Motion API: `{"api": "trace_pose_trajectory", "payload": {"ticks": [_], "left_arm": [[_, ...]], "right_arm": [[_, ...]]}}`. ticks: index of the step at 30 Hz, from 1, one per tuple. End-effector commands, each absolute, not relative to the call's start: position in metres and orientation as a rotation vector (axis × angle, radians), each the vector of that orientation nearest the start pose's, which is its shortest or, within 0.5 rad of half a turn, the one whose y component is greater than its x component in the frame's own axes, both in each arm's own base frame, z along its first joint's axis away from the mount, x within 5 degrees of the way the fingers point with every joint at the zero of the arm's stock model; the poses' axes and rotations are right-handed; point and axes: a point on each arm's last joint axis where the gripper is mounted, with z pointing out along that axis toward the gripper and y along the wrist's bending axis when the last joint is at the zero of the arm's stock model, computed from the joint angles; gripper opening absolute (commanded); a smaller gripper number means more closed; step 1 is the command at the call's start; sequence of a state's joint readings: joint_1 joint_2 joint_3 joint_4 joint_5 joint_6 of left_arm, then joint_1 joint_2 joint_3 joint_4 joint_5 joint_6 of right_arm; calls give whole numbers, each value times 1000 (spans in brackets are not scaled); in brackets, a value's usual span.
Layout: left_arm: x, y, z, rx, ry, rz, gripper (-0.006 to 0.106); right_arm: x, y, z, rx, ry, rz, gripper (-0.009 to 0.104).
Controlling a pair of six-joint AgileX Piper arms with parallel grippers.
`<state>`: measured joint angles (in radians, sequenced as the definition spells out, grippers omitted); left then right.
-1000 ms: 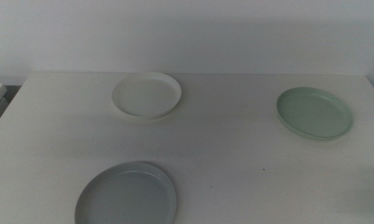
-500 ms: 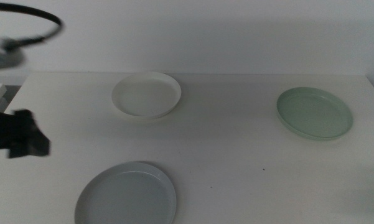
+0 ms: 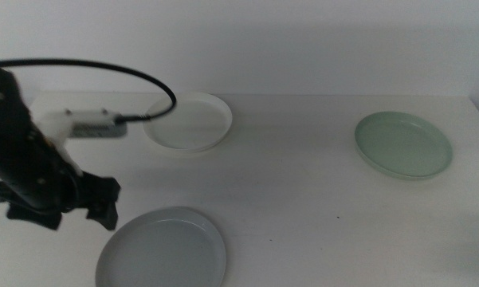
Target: Stack the three bowls on top of each other.
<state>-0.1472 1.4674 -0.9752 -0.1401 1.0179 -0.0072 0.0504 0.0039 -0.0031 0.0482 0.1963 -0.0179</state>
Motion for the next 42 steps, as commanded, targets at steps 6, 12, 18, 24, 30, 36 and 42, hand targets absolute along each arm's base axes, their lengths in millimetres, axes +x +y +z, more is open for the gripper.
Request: {"api": "trace_pose_trajectory", "payload": {"ticks": [6,12,18,24,30,36,42], "left_arm": [[261,-54,187,118,3084,-246,94],[255,-53,167,45,3005,-262,94],[249,-52,159,33,3015,-254,91],[251,-52,147,22,3062,-253,81],[252,-53,141,10,3077,-261,59],[252,-54,142,2,3090,-274,14],[262,-64,176,4,3064,-381,-2]], "right_arm": [[56,3,197,-29,1666,54,93],[56,3,197,-29,1666,54,93],[56,3,197,-29,1666,54,93],[56,3,197,-29,1666,54,93],[56,3,197,-29,1666,54,93],[56,3,197,-29,1666,54,93],[56,3,197,-29,1666,54,93]]}}
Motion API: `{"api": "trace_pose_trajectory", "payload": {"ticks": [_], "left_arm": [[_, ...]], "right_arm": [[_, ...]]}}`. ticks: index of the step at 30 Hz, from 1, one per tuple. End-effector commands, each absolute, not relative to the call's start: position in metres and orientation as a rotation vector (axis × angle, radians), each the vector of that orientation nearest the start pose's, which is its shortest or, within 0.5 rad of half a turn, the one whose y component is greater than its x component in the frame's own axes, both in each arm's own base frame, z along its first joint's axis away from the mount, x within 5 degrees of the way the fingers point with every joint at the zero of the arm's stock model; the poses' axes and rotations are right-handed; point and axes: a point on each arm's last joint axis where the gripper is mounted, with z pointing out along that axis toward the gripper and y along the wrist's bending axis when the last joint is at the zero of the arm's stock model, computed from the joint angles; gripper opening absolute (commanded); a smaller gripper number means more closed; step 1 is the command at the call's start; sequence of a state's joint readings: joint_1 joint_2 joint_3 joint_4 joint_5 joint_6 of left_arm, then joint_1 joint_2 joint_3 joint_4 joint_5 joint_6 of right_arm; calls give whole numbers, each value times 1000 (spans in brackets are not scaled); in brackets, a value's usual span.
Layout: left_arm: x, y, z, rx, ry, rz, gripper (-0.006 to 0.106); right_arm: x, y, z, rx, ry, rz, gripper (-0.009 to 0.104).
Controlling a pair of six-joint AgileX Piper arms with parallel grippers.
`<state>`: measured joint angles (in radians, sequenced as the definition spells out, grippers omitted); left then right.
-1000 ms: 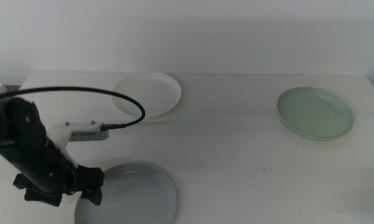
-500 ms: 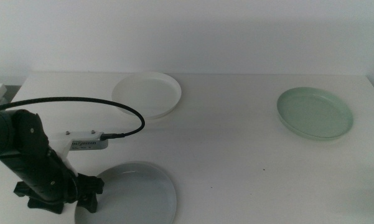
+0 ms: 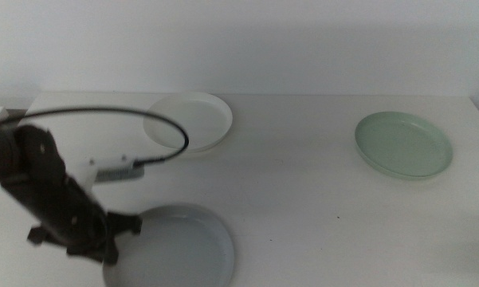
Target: Stack the three bowls on top of each other.
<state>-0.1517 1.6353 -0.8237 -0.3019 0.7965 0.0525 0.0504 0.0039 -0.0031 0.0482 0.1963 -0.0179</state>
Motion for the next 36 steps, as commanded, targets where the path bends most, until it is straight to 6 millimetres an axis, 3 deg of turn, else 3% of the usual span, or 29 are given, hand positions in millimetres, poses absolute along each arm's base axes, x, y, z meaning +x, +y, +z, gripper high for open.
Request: {"api": "trace_pose_trajectory", "payload": {"ticks": [1,6,11,17,21,28,33,36], "left_arm": [[267,-68,187,10,3047,-394,-2],[301,-95,231,76,3011,-380,-2],[342,-128,243,160,2972,-417,-2],[381,-164,232,247,2968,-451,-2],[394,-182,217,291,2988,-458,-2],[402,-190,184,283,3039,-461,-2],[405,-191,177,276,3029,-459,-1],[405,-191,177,282,3027,-446,5]], "right_arm": [[56,3,197,-29,1666,54,93],[56,3,197,-29,1666,54,93],[56,3,197,-29,1666,54,93],[56,3,197,-29,1666,54,93],[56,3,197,-29,1666,54,93],[56,3,197,-29,1666,54,93],[56,3,197,-29,1666,54,93],[56,3,197,-29,1666,54,93]]}}
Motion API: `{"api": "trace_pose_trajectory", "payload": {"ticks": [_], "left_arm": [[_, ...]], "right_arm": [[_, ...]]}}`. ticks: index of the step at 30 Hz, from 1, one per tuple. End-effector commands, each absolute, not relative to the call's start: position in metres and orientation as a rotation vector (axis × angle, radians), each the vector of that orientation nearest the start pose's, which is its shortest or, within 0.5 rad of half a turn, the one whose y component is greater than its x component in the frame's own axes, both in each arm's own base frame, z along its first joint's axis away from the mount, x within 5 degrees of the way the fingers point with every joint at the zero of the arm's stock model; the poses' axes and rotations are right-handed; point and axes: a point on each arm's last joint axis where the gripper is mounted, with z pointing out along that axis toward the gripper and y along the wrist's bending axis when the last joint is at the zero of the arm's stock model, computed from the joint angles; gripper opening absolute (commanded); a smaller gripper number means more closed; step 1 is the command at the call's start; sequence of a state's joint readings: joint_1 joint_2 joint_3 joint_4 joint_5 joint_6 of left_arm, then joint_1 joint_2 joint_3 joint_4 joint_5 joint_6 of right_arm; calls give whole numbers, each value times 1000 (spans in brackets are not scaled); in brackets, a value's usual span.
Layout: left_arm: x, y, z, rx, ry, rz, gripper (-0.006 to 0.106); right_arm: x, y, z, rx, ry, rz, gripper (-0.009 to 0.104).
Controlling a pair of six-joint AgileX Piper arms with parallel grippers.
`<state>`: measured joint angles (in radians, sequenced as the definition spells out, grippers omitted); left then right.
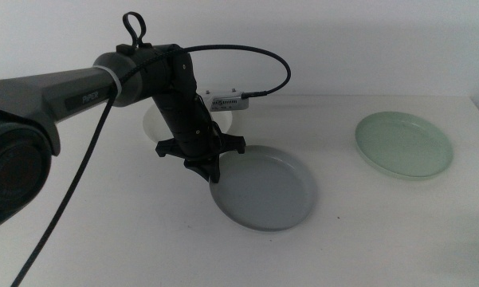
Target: Stack the three bowls on top of each other.
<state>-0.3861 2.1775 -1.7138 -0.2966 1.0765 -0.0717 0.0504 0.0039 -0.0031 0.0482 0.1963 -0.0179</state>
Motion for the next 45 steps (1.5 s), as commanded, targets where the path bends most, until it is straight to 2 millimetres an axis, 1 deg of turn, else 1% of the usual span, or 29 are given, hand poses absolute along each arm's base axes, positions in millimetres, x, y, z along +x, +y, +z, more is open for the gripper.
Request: {"api": "trace_pose_trajectory", "payload": {"ticks": [1,3,5,7,8,10,11,12,14,16,18,20,22,24,26,30,34,37,40,42,45], "left_arm": [[406,-190,177,286,3026,-438,9],[405,-190,177,291,3029,-428,21],[405,-188,177,303,3036,-419,37],[404,-185,183,331,3028,-420,57],[404,-183,190,330,3019,-418,66],[402,-174,209,318,2990,-385,89],[400,-168,223,304,2963,-356,94],[398,-165,234,289,2937,-329,94],[395,-151,264,223,2850,-231,94],[394,-135,287,150,2764,-115,94],[399,-117,304,98,2716,-55,94],[412,-98,311,82,2704,-51,94],[430,-80,312,52,2698,-95,94],[448,-65,308,15,2693,-137,94],[466,-58,297,4,2698,-189,94],[493,-54,261,-6,2745,-200,94],[512,-56,221,2,2768,-192,94],[520,-57,198,-7,2769,-196,94],[524,-57,179,0,2787,-195,94],[526,-58,170,6,2795,-200,93],[528,-58,158,12,2799,-199,88]], "right_arm": [[56,3,197,-29,1666,54,93],[56,3,197,-29,1666,54,93],[56,3,197,-29,1666,54,93],[56,3,197,-29,1666,54,93],[56,3,197,-29,1666,54,93],[56,3,197,-29,1666,54,93],[56,3,197,-29,1666,54,93],[56,3,197,-29,1666,54,93],[56,3,197,-29,1666,54,93],[56,3,197,-29,1666,54,93],[56,3,197,-29,1666,54,93],[56,3,197,-29,1666,54,93],[56,3,197,-29,1666,54,93],[56,3,197,-29,1666,54,93],[56,3,197,-29,1666,54,93],[56,3,197,-29,1666,54,93],[56,3,197,-29,1666,54,93],[56,3,197,-29,1666,54,93],[56,3,197,-29,1666,54,93],[56,3,197,-29,1666,54,93],[56,3,197,-29,1666,54,93]]}}
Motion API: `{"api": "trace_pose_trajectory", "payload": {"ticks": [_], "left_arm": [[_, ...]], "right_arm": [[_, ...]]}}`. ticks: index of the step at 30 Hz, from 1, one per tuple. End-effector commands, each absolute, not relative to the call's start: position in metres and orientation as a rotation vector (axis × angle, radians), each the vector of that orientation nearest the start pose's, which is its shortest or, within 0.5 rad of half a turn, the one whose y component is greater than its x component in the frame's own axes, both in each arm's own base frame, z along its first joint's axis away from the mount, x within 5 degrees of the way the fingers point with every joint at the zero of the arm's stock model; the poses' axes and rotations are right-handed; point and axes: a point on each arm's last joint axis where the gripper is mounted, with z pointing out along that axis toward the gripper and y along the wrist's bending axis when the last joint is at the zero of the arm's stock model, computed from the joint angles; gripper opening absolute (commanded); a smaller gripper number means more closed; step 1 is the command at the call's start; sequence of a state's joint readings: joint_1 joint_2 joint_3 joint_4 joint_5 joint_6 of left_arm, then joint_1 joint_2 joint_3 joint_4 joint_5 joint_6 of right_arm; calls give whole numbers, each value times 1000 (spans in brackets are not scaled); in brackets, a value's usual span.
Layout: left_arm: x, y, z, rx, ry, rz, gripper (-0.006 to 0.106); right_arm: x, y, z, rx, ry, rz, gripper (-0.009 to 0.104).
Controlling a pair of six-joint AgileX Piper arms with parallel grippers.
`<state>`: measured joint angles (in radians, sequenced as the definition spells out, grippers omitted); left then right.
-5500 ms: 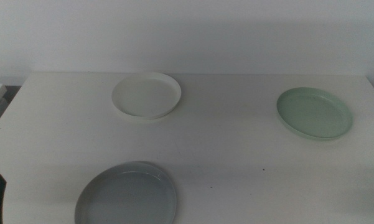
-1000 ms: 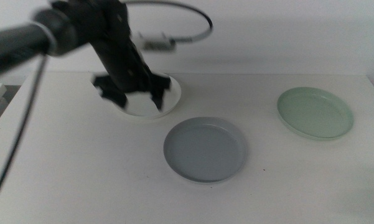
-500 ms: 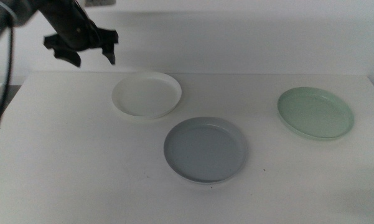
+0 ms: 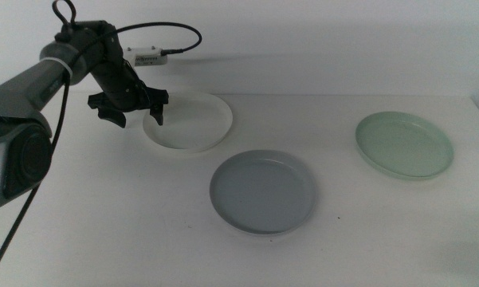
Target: Stack the three bowls on top of each other.
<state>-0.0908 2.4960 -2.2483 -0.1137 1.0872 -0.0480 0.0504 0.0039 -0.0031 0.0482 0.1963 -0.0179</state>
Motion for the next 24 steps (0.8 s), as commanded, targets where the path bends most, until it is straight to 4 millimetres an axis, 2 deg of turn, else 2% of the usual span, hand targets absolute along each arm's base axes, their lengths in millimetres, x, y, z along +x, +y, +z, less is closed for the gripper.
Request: {"api": "trace_pose_trajectory", "payload": {"ticks": [1,3,5,10,12,15,19,22,24], "left_arm": [[528,-58,155,26,2803,-201,85],[529,-58,152,41,2808,-202,77],[529,-58,152,43,2808,-201,63],[529,-56,153,10,2804,-254,11],[530,-51,155,-10,2794,-317,-2],[529,-38,181,-80,2736,-413,-2],[511,-31,242,2,2683,-401,-2],[487,-47,284,67,2624,-379,-2],[465,-62,304,92,2586,-362,-2]], "right_arm": [[56,3,197,-29,1666,54,93],[56,3,197,-29,1666,54,93],[56,3,197,-29,1666,54,93],[56,3,197,-29,1666,54,93],[56,3,197,-29,1666,54,93],[56,3,197,-29,1666,54,93],[56,3,197,-29,1666,54,93],[56,3,197,-29,1666,54,93],[56,3,197,-29,1666,54,93]]}}
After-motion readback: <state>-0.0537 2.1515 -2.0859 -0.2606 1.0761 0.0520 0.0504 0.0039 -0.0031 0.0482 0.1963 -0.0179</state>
